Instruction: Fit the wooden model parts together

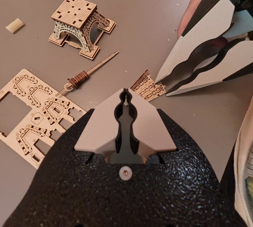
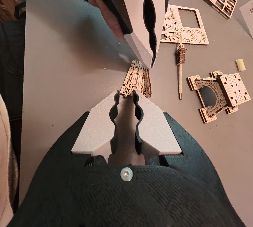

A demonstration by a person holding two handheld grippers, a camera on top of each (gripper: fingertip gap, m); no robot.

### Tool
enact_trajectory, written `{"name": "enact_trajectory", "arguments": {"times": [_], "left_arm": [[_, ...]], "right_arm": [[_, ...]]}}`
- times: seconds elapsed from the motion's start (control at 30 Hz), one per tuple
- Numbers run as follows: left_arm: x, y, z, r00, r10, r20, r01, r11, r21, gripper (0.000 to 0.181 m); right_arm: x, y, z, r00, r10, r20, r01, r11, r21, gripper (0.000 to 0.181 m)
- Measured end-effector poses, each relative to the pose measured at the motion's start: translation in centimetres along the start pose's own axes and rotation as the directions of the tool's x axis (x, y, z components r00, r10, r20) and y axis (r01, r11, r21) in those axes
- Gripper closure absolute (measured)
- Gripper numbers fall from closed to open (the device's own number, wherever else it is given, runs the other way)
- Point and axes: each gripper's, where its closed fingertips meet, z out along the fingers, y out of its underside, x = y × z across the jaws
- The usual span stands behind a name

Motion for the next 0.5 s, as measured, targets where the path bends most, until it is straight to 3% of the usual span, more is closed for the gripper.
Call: {"name": "enact_trajectory", "arguments": {"times": [0.23, 0.37, 0.5], "left_arm": [[0.06, 0.03, -0.05, 0.997, -0.044, 0.06, 0.043, 0.999, 0.013, 0.181], [0.13, 0.06, -0.1, 0.997, -0.019, 0.077, 0.018, 1.0, 0.013, 0.181], [-0.05, 0.07, -0.15, 0.996, -0.013, 0.086, 0.012, 1.0, 0.016, 0.179]], "right_arm": [[-0.01, -0.26, 0.4, 0.991, 0.136, 0.0, -0.136, 0.991, -0.006, 0.162], [0.39, -0.19, 0.1, 0.996, 0.08, -0.043, -0.081, 0.997, -0.012, 0.15], [0.41, -0.5, -0.16, 0.997, 0.012, -0.076, -0.011, 1.0, 0.013, 0.16]]}}
